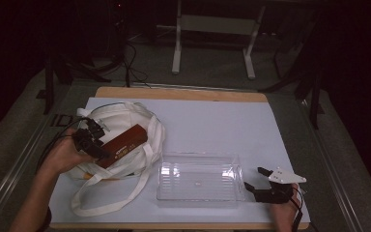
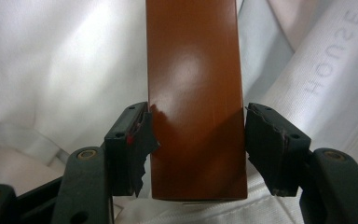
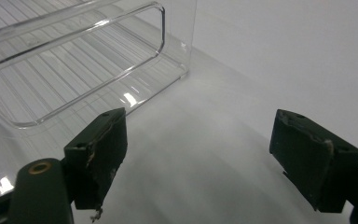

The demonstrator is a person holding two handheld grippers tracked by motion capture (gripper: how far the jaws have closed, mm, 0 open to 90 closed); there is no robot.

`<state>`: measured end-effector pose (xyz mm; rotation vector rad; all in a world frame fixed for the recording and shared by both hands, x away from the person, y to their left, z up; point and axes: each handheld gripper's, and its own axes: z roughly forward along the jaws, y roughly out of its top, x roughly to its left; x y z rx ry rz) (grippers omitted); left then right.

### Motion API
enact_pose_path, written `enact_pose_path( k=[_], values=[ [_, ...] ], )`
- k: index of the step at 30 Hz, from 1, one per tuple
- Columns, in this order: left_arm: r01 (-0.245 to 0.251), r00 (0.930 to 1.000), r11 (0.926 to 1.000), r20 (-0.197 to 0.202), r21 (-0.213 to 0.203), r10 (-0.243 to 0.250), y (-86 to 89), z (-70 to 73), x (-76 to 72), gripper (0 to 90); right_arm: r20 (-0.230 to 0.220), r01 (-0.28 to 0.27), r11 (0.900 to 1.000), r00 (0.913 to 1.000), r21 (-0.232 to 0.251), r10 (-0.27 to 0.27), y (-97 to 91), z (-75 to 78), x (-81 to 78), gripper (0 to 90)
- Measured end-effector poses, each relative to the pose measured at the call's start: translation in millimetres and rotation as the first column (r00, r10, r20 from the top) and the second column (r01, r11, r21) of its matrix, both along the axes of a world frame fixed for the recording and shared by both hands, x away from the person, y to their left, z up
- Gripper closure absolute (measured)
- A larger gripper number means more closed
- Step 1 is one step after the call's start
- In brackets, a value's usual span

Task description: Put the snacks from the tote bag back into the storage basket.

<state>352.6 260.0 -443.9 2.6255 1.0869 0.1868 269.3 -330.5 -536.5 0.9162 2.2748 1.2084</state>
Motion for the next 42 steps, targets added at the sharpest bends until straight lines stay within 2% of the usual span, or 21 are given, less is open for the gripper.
enact_pose_path(
  k=[16,20,30,33,38,39,40,41,42],
  values=[
    [0.006,0.9971,0.9987,-0.076,0.051,-0.002,-4.1,-9.6,9.3,38.2,-0.006,-0.001,1.0,1.0,-0.003,0.001,0.3,0.0,0.1,18.9],
    [0.017,0.994,0.9976,-0.109,0.067,-0.009,-7.6,-15.8,11.6,37.8,-0.005,-0.002,1.0,1.0,-0.005,0.002,0.3,-0.1,0.5,18.9],
    [0.034,0.9887,0.9906,-0.149,0.132,-0.014,-16.0,-30.1,14.6,37.8,-0.008,-0.004,1.0,1.0,-0.006,0.004,0.3,-0.1,0.6,18.9],
    [0.043,0.9871,0.9854,-0.159,0.165,-0.016,-19.8,-35.8,14.9,37.8,-0.007,-0.004,1.0,1.0,-0.006,0.004,0.5,-0.2,0.5,18.9],
    [0.051,0.9856,0.9823,-0.168,0.18,-0.02,-21.8,-39.4,15.9,39.4,-0.007,-0.004,1.0,1.0,-0.006,0.004,0.5,-0.2,0.5,18.9],
    [0.054,0.9847,0.9788,-0.173,0.197,-0.02,-23.3,-39.2,16.7,39.6,-0.008,-0.004,1.0,1.0,-0.007,0.004,0.6,-0.2,0.5,18.9],
    [0.054,0.9847,0.9788,-0.173,0.197,-0.02,-23.3,-39.2,16.7,40.0,-0.008,-0.004,1.0,1.0,-0.007,0.004,0.6,-0.2,0.5,18.9],
    [0.062,0.9844,0.9742,-0.174,0.217,-0.023,-25.6,-39.1,17.5,40.4,-0.006,-0.005,1.0,1.0,-0.008,0.005,0.6,-0.2,0.6,18.9],
    [0.062,0.9844,0.9742,-0.174,0.217,-0.023,-25.6,-39.1,17.5,40.7,-0.006,-0.005,1.0,1.0,-0.007,0.005,0.6,-0.2,0.6,18.9]
  ],
)
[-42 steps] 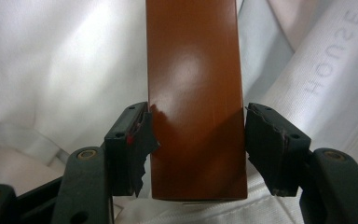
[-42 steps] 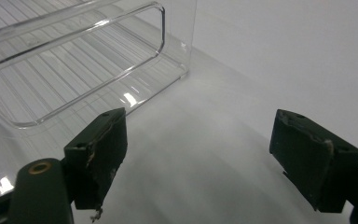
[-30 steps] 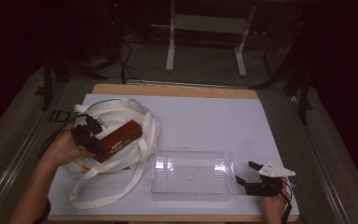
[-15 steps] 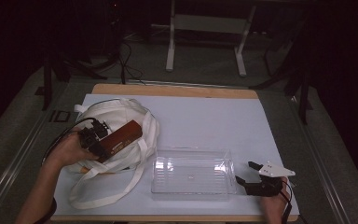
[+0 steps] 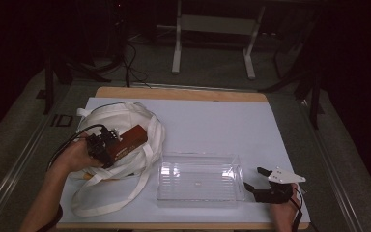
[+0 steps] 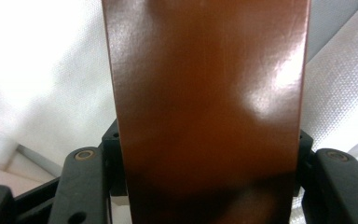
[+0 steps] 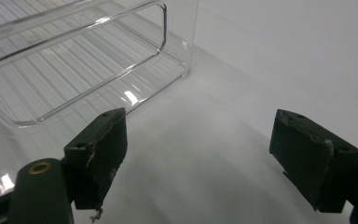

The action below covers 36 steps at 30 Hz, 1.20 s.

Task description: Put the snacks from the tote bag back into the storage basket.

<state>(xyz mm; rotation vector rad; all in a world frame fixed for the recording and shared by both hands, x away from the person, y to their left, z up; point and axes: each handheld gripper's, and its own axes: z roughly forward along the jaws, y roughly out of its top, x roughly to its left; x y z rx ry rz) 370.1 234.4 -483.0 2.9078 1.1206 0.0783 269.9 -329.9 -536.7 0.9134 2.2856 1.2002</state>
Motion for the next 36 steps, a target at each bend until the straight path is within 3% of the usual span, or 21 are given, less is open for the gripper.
enact_pose_path(
  k=[7,23,24,33,36],
  values=[
    [-0.005,0.9999,0.9996,-0.013,-0.027,0.004,3.4,0.7,2.1,42.7,0.001,-0.001,1.0,1.0,0.0,0.001,-0.1,0.0,0.0,18.9],
    [0.014,0.9999,0.9991,-0.008,-0.04,-0.015,7.7,8.1,1.0,44.1,0.003,-0.001,1.0,1.0,-0.002,0.001,0.0,0.1,-0.2,18.9],
    [0.031,0.9995,0.9988,0.011,-0.036,-0.031,7.5,10.7,-0.5,44.2,0.003,-0.001,1.0,1.0,-0.002,0.001,0.0,0.1,-0.2,18.9],
    [0.025,0.9996,0.9977,0.015,-0.063,-0.025,10.8,17.3,-1.9,44.4,0.004,0.0,1.0,1.0,-0.002,0.0,0.0,0.1,-0.5,18.9],
    [0.039,0.9984,0.9961,0.043,-0.079,-0.036,12.1,22.2,-3.5,44.5,0.004,-0.001,1.0,1.0,-0.003,0.001,0.0,0.1,-0.4,18.9]
  ],
)
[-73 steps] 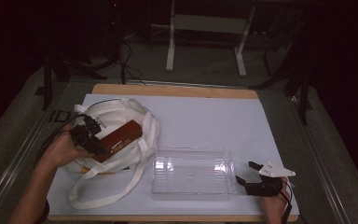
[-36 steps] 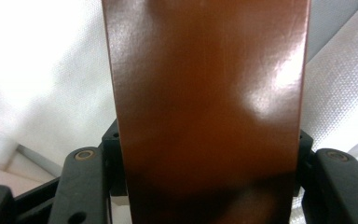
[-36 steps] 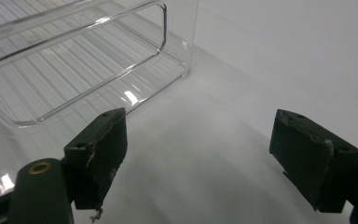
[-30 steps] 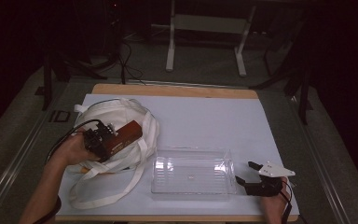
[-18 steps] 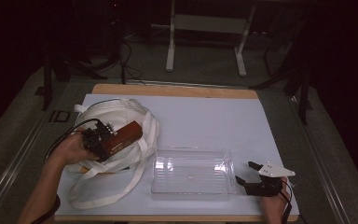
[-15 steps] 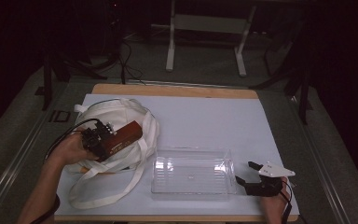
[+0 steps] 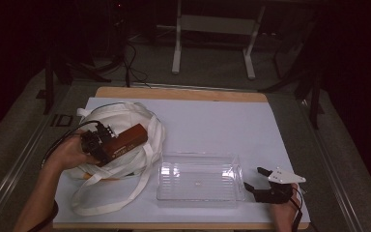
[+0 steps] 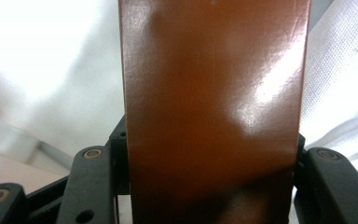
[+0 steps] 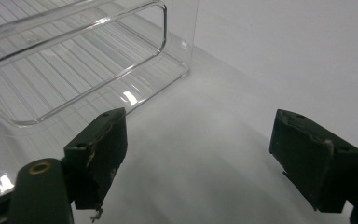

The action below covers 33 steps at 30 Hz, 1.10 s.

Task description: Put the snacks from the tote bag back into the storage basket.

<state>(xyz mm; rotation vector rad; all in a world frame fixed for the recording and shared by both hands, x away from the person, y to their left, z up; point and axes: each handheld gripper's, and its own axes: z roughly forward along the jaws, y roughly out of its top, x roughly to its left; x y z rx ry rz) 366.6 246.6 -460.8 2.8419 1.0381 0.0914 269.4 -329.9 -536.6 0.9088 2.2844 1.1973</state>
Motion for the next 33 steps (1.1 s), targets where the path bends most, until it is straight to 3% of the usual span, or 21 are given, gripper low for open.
enact_pose_path(
  k=[10,12,13,16,24,33],
  values=[
    [-0.004,0.9998,0.9999,0.022,-0.017,0.004,9.3,13.3,-4.3,44.5,0.001,0.0,1.0,1.0,-0.001,0.0,0.1,0.0,0.0,18.9],
    [0.001,0.9991,0.9998,0.042,-0.021,0.0,9.8,16.4,-6.2,44.5,0.001,0.0,1.0,1.0,-0.001,0.0,0.1,0.0,0.0,18.9],
    [0.007,0.998,0.9989,0.064,-0.046,-0.004,11.1,20.6,-8.9,44.5,0.0,0.001,1.0,1.0,0.0,-0.001,0.0,0.0,0.0,18.9],
    [0.015,0.9969,0.9979,0.078,-0.063,-0.01,12.8,24.5,-11.7,44.5,0.001,0.001,1.0,1.0,0.0,-0.001,-0.1,0.0,0.1,18.9],
    [0.043,0.9919,0.9983,0.121,-0.039,-0.038,16.5,36.7,-23.8,44.5,0.001,0.001,1.0,1.0,-0.002,-0.001,0.2,-0.1,0.0,18.9],
    [0.088,0.9877,0.9937,0.135,-0.069,-0.078,12.3,49.5,-31.3,44.6,0.001,0.002,1.0,1.0,-0.002,-0.002,0.1,0.0,0.0,18.9]
  ],
)
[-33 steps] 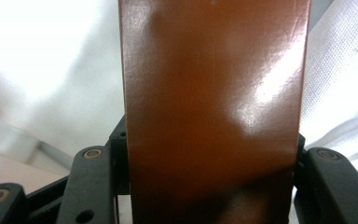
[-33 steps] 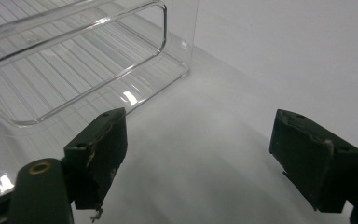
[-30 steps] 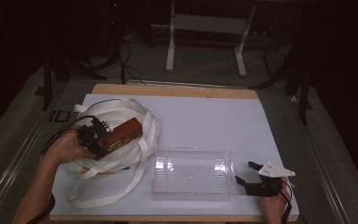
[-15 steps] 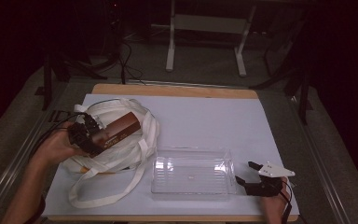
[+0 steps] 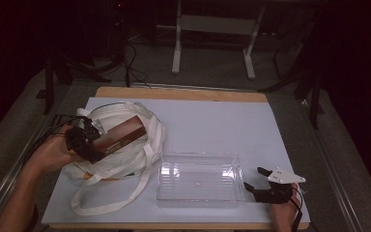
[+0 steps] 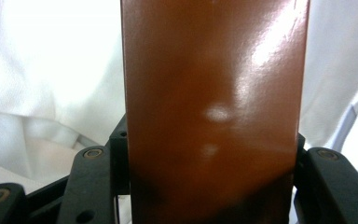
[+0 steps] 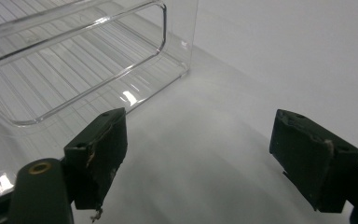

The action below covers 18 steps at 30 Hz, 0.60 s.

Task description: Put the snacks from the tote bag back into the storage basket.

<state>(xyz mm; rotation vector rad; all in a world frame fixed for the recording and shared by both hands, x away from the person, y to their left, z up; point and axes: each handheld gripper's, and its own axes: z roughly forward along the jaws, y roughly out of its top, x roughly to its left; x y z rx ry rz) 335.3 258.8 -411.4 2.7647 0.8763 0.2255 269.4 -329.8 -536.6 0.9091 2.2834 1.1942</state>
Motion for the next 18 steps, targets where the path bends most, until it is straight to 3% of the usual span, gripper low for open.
enact_pose_path(
  k=[11,18],
  values=[
    [0.063,0.998,0.9958,-0.003,-0.066,-0.063,-7.8,14.7,-5.4,44.4,0.0,-0.001,1.0,1.0,0.001,0.001,-0.2,0.0,0.1,18.9],
    [0.096,0.9954,0.9869,0.014,-0.13,-0.095,-10.8,24.4,-10.7,44.5,0.001,-0.001,1.0,1.0,0.001,0.001,-0.2,0.0,0.1,18.9]
  ],
)
